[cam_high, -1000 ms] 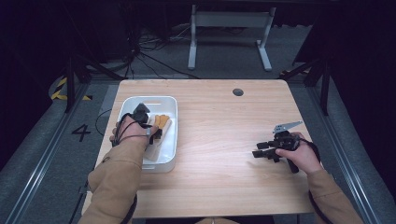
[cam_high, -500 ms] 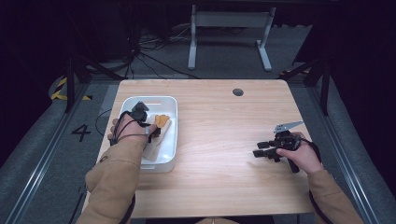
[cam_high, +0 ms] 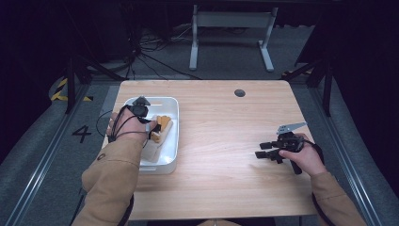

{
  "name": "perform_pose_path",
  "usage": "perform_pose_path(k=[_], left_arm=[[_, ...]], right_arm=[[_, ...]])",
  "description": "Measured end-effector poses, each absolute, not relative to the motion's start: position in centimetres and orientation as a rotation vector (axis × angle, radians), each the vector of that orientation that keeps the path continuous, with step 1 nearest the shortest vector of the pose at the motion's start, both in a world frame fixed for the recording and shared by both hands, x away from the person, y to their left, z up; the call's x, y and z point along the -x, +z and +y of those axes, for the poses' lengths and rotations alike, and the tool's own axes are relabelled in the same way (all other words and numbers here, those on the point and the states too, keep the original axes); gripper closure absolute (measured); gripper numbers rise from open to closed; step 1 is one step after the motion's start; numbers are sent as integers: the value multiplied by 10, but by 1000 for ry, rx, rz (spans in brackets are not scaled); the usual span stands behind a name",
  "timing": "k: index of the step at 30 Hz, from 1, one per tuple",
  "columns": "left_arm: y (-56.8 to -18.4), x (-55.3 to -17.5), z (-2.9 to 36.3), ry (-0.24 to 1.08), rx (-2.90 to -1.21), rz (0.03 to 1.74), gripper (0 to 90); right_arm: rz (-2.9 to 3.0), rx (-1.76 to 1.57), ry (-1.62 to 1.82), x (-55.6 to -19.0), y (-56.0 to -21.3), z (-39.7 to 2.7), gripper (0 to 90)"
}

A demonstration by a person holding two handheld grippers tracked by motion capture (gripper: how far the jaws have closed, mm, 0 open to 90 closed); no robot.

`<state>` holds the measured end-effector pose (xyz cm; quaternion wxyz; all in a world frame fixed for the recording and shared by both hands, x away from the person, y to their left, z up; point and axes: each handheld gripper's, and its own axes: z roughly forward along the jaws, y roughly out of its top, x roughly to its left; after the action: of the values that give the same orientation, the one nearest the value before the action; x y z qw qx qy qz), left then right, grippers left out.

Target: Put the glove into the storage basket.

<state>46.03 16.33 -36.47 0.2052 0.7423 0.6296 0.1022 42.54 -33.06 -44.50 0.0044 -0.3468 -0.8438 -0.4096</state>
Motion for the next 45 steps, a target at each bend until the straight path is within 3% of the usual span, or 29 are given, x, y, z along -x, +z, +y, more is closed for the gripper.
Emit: perform_pose_path(k=[11,25,35,45], left_arm=[[-323,-443,140,334,-2094,1525,318],[-292,-414,78,309,-2254,1110,320],[-307,-399,37,187,-2277,804,348],[-350,-380,10,99,-2301,674,351]], right_arm=[[-2652,1097,-1291,-423,-444,-335,393],[-2685,1122,-1285,-412,-441,-350,388],[-2720,1122,-1279,-404,-440,-360,389],[-2752,1090,-1208,-404,-440,-365,447]])
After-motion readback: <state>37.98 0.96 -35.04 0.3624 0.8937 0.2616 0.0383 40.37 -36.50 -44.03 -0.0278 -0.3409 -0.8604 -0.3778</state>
